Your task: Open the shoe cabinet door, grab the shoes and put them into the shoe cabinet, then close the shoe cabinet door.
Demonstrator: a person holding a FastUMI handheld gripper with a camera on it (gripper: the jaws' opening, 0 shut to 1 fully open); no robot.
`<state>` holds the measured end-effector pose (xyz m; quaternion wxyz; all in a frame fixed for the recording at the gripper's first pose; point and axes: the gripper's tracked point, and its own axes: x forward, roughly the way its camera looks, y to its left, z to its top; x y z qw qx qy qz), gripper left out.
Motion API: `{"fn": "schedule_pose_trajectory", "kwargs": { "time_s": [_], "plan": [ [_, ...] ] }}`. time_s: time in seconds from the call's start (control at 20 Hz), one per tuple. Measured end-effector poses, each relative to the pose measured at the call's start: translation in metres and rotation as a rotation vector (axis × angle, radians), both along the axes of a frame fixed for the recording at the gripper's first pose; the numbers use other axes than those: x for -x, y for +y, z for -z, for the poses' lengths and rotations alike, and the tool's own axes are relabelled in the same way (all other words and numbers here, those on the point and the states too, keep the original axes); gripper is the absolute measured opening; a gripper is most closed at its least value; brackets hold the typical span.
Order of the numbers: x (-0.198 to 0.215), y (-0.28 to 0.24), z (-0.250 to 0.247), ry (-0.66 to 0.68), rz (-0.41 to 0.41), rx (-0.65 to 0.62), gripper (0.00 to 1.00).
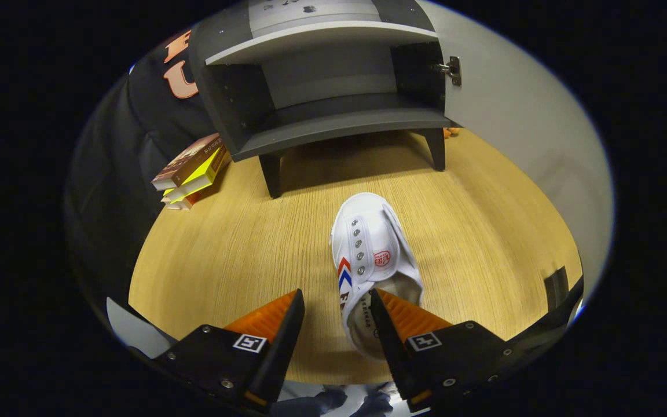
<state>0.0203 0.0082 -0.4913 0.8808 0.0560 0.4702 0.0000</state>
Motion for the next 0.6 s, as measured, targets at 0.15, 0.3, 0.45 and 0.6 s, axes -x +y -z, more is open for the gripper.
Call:
{"fn": "schedule_pose_trajectory", "kwargs": {
  "time_s": [0.15,0.3,0.45,0.6],
  "plan": [
    [0.0,0.0,0.012,0.027,0.006,-0.006,0.62],
    [0.0,-0.001,0.023,0.054,0.019,-0.023,0.38],
    [0.0,-0.005,0.022,0.051,0.045,-0.042,0.06],
    [-0.001,-0.005,0.018,0.052,0.045,-0.025,0.0]
  ]
}}
